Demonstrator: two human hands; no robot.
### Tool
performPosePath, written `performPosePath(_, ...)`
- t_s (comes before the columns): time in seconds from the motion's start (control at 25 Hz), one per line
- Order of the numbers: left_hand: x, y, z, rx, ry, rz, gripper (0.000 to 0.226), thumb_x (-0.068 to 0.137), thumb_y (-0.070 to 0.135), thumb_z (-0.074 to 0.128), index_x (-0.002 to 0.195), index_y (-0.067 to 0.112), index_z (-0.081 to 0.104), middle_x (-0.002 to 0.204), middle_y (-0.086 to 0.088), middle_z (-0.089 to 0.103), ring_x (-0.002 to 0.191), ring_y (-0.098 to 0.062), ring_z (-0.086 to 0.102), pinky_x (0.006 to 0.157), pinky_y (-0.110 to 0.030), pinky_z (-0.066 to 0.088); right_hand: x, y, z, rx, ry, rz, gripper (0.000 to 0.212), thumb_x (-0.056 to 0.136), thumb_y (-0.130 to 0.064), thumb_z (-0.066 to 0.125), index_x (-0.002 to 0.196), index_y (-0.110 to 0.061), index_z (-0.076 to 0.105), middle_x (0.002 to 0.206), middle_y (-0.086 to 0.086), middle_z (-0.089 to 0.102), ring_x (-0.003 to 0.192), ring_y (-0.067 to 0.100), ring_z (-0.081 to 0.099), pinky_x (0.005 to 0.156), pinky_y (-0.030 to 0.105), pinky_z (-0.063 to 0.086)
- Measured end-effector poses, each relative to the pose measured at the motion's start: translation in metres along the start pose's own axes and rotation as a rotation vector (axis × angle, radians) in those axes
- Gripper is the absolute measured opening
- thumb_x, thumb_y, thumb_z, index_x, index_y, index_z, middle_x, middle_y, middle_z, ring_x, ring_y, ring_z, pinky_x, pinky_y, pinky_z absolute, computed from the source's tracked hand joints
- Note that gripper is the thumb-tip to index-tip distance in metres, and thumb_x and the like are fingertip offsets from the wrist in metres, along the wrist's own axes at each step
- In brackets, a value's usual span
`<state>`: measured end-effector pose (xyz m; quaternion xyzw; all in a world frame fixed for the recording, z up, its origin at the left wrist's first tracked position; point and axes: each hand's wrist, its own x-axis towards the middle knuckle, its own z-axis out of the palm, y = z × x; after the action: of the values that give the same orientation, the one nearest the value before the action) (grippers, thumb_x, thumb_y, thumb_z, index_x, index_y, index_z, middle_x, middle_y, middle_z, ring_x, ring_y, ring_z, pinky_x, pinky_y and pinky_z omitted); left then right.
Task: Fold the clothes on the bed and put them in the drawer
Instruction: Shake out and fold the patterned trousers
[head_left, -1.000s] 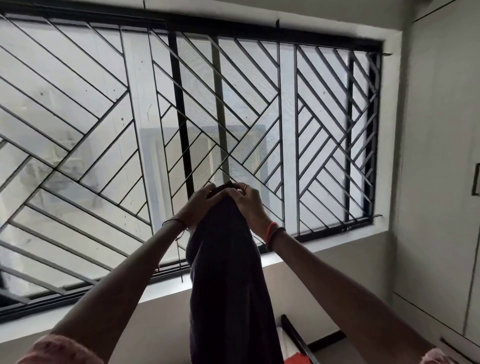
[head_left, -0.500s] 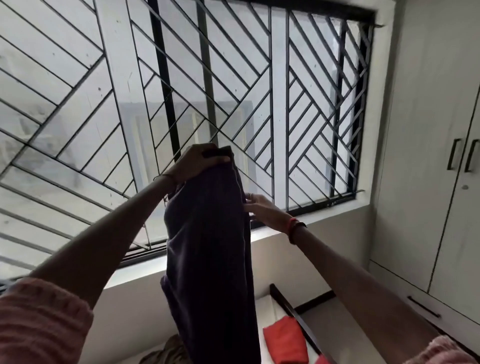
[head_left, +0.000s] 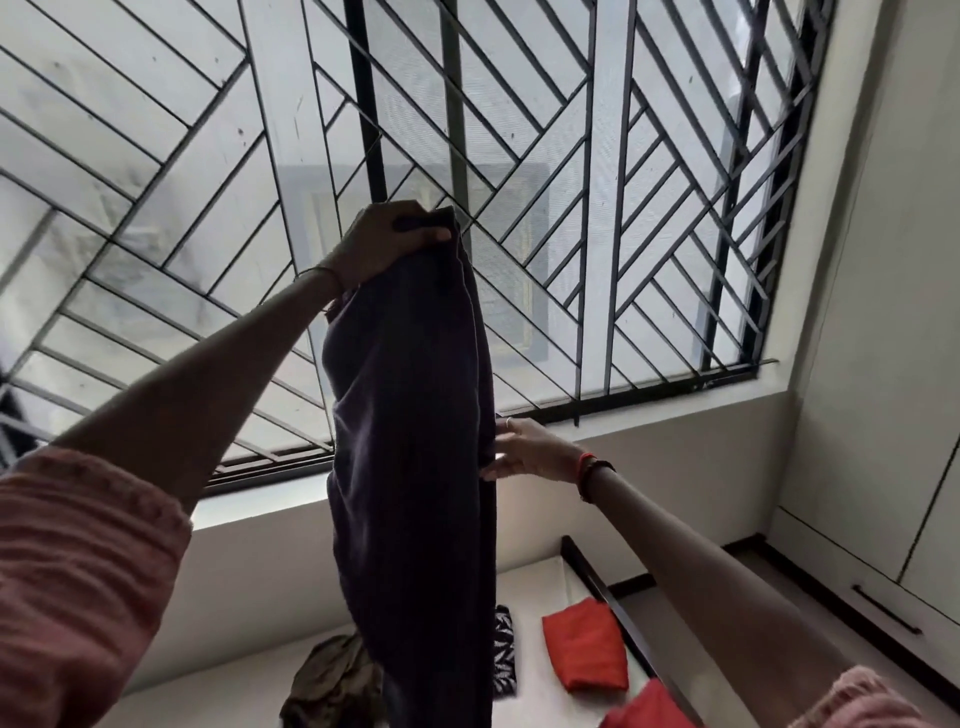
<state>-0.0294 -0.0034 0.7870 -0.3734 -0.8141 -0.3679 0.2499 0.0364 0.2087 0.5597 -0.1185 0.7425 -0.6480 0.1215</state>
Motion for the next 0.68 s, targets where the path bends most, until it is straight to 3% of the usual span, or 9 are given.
performPosePath(0.12, -0.002, -0.005, -0.008, -0.060, 0.039, -0.054, 0.036, 0.082, 0.040, 0.070, 0.087, 0.005, 0.064, 0.080, -0.006, 0.060, 0.074, -0.007, 0.052, 0.071, -0.026, 0.041, 0.011, 0.017, 0.014, -0.047, 0.111, -0.004, 0.028, 0.096, -0.007, 0.052, 0.119, 0.008, 0.058, 0.096, 0.010, 0.068, 0.072, 0.012, 0.068, 0.073, 0.026, 0.059)
performPosePath(0.2, -0.006, -0.009, -0.010, -0.063, 0.079, -0.080, 0.028, 0.083, 0.037, 0.069, 0.082, 0.010, 0.064, 0.077, -0.002, 0.059, 0.070, -0.004, 0.051, 0.070, -0.024, 0.041, 0.019, 0.025, 0.020, 0.022, 0.171, -0.034, 0.049, 0.095, -0.030, 0.057, 0.119, 0.013, 0.055, 0.091, 0.009, 0.063, 0.072, 0.012, 0.062, 0.076, 0.027, 0.055)
performPosePath(0.24, -0.008, -0.009, -0.010, -0.059, 0.099, -0.091, 0.020, 0.084, 0.036, 0.069, 0.078, 0.017, 0.064, 0.075, 0.003, 0.060, 0.068, -0.001, 0.052, 0.070, -0.022, 0.041, 0.022, 0.028, 0.022, 0.081, 0.155, -0.034, 0.062, 0.091, -0.046, 0.058, 0.119, 0.009, 0.056, 0.092, 0.009, 0.062, 0.076, 0.015, 0.060, 0.079, 0.030, 0.051)
performPosePath(0.32, -0.012, -0.011, -0.012, -0.067, 0.140, -0.099, 0.015, 0.083, 0.036, 0.070, 0.073, 0.028, 0.062, 0.071, 0.008, 0.060, 0.066, 0.002, 0.053, 0.071, -0.022, 0.042, 0.023, 0.035, 0.024, 0.172, 0.114, -0.048, 0.067, 0.085, -0.061, 0.057, 0.118, -0.002, 0.061, 0.098, 0.006, 0.062, 0.086, 0.019, 0.059, 0.083, 0.033, 0.047)
performPosePath(0.44, -0.013, -0.013, -0.015, -0.071, 0.184, -0.107, 0.019, 0.082, 0.039, 0.070, 0.075, 0.022, 0.064, 0.074, 0.003, 0.061, 0.070, -0.006, 0.053, 0.071, -0.027, 0.043, 0.022, 0.052, 0.028, 0.117, 0.111, -0.149, 0.049, 0.078, -0.041, 0.076, 0.112, -0.007, 0.062, 0.104, 0.003, 0.068, 0.095, 0.019, 0.066, 0.085, 0.030, 0.052)
performPosePath(0.56, -0.011, -0.007, -0.018, -0.067, 0.220, -0.105, 0.025, 0.082, 0.040, 0.069, 0.080, 0.016, 0.065, 0.076, -0.001, 0.061, 0.071, -0.006, 0.052, 0.070, -0.026, 0.042, 0.027, 0.080, 0.032, 0.005, 0.204, -0.193, 0.034, 0.076, -0.013, 0.077, 0.107, -0.016, 0.065, 0.105, 0.007, 0.072, 0.102, 0.024, 0.068, 0.092, 0.040, 0.054)
performPosePath(0.68, -0.010, -0.001, -0.024, -0.061, 0.244, -0.124, 0.026, 0.084, 0.039, 0.068, 0.085, 0.013, 0.067, 0.077, 0.004, 0.062, 0.070, 0.000, 0.052, 0.068, -0.016, 0.042, 0.029, 0.100, 0.026, -0.044, 0.289, -0.174, 0.020, 0.080, -0.014, 0.071, 0.100, -0.016, 0.072, 0.100, 0.007, 0.073, 0.101, 0.028, 0.068, 0.091, 0.045, 0.054)
